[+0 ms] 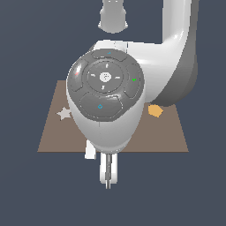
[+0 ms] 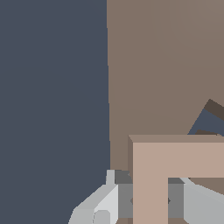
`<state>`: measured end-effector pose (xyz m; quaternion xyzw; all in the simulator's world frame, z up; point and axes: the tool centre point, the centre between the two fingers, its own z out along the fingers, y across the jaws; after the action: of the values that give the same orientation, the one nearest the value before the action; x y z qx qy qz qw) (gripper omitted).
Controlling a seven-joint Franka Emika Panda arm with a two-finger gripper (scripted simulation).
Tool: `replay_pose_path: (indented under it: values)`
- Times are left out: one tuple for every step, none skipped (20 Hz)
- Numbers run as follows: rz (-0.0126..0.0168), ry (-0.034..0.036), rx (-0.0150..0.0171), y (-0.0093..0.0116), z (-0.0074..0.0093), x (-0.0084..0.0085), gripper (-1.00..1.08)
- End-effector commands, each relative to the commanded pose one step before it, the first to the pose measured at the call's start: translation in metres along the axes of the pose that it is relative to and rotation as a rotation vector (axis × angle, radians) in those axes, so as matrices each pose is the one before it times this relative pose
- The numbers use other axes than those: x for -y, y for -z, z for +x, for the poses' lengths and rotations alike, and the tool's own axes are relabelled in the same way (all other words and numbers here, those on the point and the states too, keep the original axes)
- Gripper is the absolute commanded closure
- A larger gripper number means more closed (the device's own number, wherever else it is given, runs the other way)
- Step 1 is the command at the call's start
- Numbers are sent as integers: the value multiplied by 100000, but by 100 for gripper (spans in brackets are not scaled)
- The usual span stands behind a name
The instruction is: Insert a designated object into the corresponding slot on a board.
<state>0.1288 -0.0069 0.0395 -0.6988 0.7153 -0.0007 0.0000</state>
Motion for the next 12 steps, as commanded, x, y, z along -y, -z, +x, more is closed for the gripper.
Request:
replay_pose_path:
  values:
    - [51,-10600,26,58,708,-759,108]
    - [-4,-3757,-3,11,267,-272,108]
    - [-4,-3584,-3,10,254,-260,108]
    - [-5,-3412,-3,9,242,-248,108]
    - [-5,-3241,-3,8,228,-236,108]
    - [-5,-3072,-3,7,215,-224,108]
    - [-6,-2903,-3,7,202,-212,108]
    - [-6,-2728,-3,6,190,-200,108]
    - [-6,-2558,-2,5,176,-188,108]
    - [-7,-2390,-2,5,163,-177,108]
    - [-7,-2224,-2,4,150,-165,108]
    - [-7,-2068,-2,4,138,-154,108]
